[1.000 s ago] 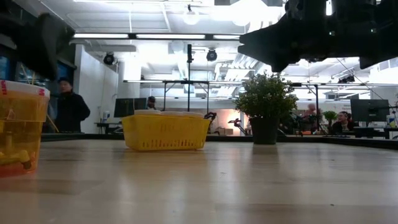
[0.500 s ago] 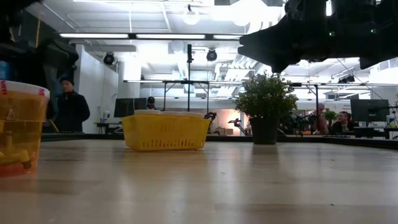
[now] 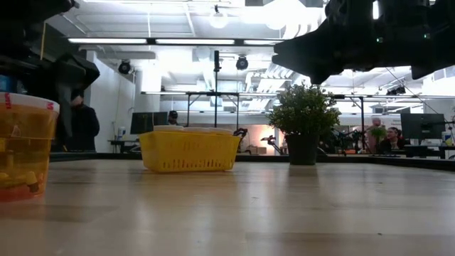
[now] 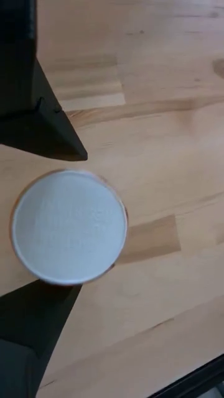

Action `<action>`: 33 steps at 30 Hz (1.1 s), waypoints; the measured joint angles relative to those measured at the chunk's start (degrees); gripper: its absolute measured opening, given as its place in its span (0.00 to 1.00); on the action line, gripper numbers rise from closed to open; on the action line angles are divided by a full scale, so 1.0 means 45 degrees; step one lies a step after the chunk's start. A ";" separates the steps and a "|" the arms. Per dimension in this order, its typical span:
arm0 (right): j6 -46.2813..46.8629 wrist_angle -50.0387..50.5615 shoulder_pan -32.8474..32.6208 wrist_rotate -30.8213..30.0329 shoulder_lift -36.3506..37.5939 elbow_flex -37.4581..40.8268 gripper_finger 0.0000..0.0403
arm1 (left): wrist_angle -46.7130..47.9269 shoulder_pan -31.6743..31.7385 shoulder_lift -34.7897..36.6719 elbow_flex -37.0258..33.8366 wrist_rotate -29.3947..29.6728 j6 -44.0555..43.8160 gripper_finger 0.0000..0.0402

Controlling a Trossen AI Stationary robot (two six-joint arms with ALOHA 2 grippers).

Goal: Pick and place pill bottles into a basket
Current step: Put the yellow pill bottle into the bin

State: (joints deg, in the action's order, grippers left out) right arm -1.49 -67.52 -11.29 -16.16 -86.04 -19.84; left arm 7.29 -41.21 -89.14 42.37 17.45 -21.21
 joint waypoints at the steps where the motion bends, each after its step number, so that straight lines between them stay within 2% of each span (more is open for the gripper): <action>1: 0.0001 0.0033 0.0000 0.0000 0.0000 0.0000 0.49 | 0.0015 -0.0004 0.0000 0.0000 -0.0032 0.0002 0.82; 13: 0.0004 0.0139 0.0000 0.0000 0.0000 0.0000 0.49 | -0.0187 0.0001 0.0000 0.0000 -0.0029 0.0890 0.63; 20: 0.0114 0.0139 0.0000 0.0000 0.0000 0.0000 0.49 | -0.0257 0.0010 0.0189 0.0000 0.0875 0.1438 0.65; 25: 0.0135 0.0110 0.0000 0.0000 -0.0005 0.0000 0.49 | 0.0202 0.0613 0.0936 0.0000 0.1181 0.1660 0.64; 29: 0.0133 0.0096 0.0000 0.0000 -0.0005 0.0000 0.49 | 0.0922 0.1630 0.1834 -0.0003 0.0998 0.1473 0.62; 33: 0.0135 0.0090 0.0000 -0.0056 -0.0005 0.0000 0.49 | 0.1332 0.2702 0.2982 -0.0005 0.0055 0.1460 0.64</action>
State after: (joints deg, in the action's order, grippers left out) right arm -0.89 -67.11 -11.29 -16.42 -86.06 -19.84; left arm 13.28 -29.06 -75.72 42.35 17.70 -14.64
